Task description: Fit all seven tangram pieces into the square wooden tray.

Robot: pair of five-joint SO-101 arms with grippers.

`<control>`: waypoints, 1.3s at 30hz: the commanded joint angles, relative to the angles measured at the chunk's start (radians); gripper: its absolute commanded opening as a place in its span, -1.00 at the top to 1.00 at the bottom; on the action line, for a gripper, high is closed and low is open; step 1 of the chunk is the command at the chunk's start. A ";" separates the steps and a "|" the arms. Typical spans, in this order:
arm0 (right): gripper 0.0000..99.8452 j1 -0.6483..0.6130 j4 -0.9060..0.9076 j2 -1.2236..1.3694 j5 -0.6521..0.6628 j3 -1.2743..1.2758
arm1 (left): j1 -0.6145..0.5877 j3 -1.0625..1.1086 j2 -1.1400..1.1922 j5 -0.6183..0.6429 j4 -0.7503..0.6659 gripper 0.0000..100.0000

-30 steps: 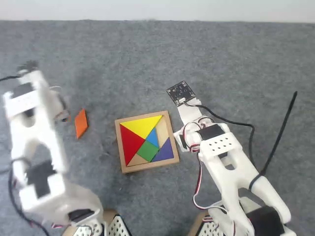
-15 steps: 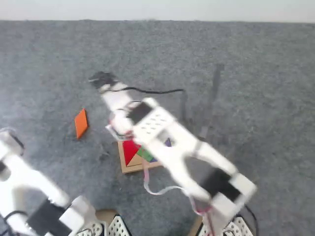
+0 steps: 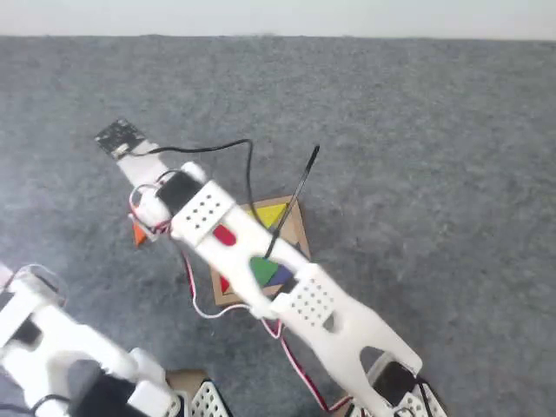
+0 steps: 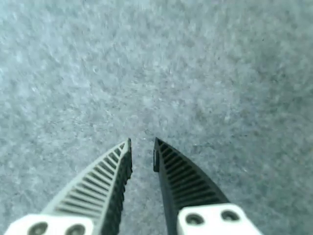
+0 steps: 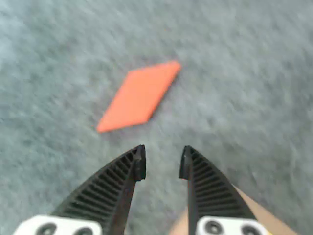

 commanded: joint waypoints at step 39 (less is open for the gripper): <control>0.76 -0.033 -0.263 0.124 0.106 0.009 | -0.264 0.013 -0.055 0.037 -0.049 0.86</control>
